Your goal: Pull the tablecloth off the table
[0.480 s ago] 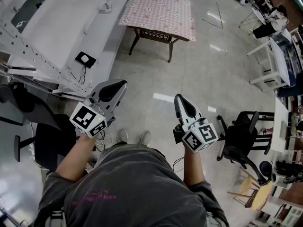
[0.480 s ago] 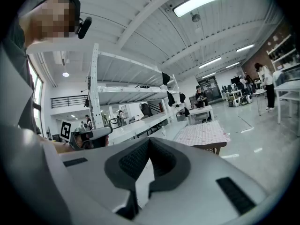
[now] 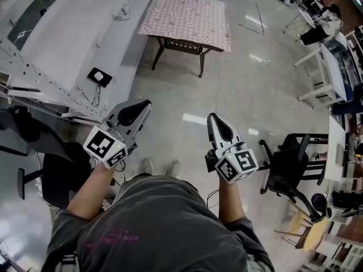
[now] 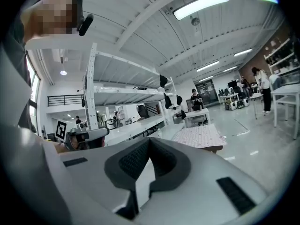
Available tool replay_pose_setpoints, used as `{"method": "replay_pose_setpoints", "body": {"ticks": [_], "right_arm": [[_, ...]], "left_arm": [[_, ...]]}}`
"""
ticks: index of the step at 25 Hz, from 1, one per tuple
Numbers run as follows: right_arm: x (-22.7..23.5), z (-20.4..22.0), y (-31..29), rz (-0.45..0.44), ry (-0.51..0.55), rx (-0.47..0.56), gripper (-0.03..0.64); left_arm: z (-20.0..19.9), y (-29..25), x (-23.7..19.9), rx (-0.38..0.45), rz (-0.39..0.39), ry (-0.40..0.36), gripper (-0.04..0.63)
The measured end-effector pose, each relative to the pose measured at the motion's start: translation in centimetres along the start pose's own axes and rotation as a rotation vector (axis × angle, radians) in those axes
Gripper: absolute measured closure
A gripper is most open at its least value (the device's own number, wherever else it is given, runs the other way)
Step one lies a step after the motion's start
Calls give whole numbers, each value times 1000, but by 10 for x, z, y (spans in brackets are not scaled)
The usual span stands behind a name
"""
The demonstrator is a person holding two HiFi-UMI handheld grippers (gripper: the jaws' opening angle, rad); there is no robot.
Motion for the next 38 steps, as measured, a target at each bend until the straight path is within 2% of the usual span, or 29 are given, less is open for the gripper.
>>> {"method": "replay_pose_setpoints", "body": {"ticks": [17, 25, 38], "right_arm": [[10, 5, -3, -25, -16, -41, 626], [11, 7, -2, -44, -17, -53, 587], [21, 14, 8, -84, -40, -77, 561]], "left_arm": [[6, -8, 5, -7, 5, 4, 580], [9, -10, 11, -16, 6, 9, 557], [18, -16, 27, -41, 2, 21, 500]]}}
Point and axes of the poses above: the fingertips, and each gripper's own axes: y backward along the fingers, x to its right, z out of its underside, the point moved 8 cm from there along y, backward along the fingers, and after that the axes turned 1 degree about -z, right-handed, at the moved point
